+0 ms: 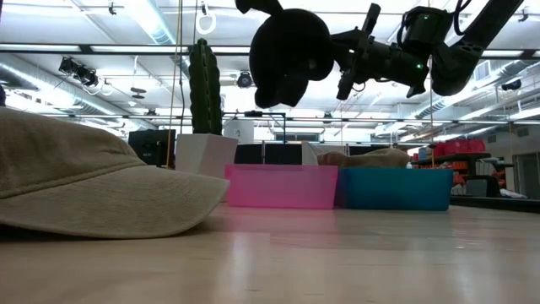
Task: Pick & Place hat
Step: Put the right blue cap into the pink bin
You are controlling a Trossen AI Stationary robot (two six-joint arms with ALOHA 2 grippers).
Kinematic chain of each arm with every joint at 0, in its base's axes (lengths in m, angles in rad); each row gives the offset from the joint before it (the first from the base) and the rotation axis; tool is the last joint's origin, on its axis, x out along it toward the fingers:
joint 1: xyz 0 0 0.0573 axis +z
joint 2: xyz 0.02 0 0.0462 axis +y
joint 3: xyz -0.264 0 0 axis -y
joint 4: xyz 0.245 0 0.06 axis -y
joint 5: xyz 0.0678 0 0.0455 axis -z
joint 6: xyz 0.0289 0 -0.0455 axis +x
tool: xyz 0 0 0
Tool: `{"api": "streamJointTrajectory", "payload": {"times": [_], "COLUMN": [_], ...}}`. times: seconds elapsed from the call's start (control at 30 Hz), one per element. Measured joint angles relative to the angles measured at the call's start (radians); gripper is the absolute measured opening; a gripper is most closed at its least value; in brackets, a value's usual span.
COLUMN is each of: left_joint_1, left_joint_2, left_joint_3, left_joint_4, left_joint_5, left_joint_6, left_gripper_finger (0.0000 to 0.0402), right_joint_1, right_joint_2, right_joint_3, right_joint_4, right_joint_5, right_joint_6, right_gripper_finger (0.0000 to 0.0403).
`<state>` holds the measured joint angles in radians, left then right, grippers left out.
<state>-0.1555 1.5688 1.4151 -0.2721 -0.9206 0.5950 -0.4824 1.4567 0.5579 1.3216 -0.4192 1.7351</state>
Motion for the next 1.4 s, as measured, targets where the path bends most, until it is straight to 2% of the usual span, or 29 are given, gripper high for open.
{"api": "streamJointTrajectory", "payload": {"times": [0.1, 0.2, 0.57, 0.77, 0.97, 1.13, 1.4], "left_joint_1": [0.0, 0.0, 0.02, 0.035, 0.055, 0.059, 0.064], "left_joint_2": [0.0, 0.0, 0.002, 0.0, -0.006, -0.007, -0.007], "left_joint_3": [0.0, 0.0, 0.0, -0.001, -0.001, -0.001, -0.001], "left_joint_4": [-0.001, -0.002, -0.012, -0.02, -0.018, -0.031, -0.223], "left_joint_5": [-0.017, -0.054, -0.112, -0.121, -0.127, -0.114, -0.004], "left_joint_6": [0.005, 0.006, 0.004, 0.076, 0.124, 0.133, 0.084], "left_gripper_finger": [0.0011, 0.0008, 0.0006, 0.0006, 0.0006, 0.0006, 0.0006], "right_joint_1": [0.0, 0.0, 0.004, 0.033, 0.091, 0.125, 0.127], "right_joint_2": [0.0, 0.0, -0.001, -0.005, -0.031, -0.092, -0.234], "right_joint_3": [0.0, 0.0, 0.0, 0.0, -0.01, -0.059, -0.164], "right_joint_4": [0.001, 0.004, 0.054, 0.184, 0.179, 0.11, 0.042], "right_joint_5": [0.0, -0.012, -0.098, -0.231, -0.296, -0.246, -0.185], "right_joint_6": [-0.016, -0.024, -0.004, 0.112, 0.136, 0.113, 0.061], "right_gripper_finger": [0.0013, 0.0038, 0.0216, 0.0278, 0.0288, 0.0277, 0.0257]}}
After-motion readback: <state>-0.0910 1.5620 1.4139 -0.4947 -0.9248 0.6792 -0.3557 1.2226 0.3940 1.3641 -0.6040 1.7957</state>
